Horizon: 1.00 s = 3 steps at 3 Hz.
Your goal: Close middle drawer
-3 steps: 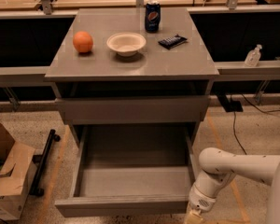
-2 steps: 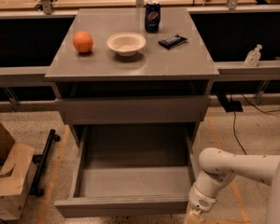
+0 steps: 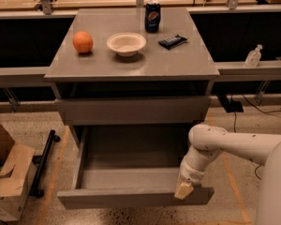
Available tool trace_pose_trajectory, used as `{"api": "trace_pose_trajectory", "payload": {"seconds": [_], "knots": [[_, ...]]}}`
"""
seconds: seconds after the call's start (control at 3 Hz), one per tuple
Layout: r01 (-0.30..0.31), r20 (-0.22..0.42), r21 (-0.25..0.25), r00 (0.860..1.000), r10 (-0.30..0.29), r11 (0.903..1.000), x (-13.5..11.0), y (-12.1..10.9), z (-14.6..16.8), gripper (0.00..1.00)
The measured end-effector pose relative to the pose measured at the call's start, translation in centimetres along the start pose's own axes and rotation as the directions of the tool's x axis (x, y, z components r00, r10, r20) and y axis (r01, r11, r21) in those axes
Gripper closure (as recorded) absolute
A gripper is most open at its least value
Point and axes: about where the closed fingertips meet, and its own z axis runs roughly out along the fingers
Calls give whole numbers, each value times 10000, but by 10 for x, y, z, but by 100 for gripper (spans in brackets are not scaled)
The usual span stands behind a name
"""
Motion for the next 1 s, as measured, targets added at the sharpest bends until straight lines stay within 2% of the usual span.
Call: {"api": "trace_pose_trajectory", "payload": {"seconds": [0.33,0.67,1.0], "knots": [[1245,553,829,9901,-1293,9888,-40,-45,-44,100],[1638,755,1743,9809,-1791,9710,-55,-76,-79,100],[1542,878,1503,9818,-1686,9765,-53,-74,-74,100]]}}
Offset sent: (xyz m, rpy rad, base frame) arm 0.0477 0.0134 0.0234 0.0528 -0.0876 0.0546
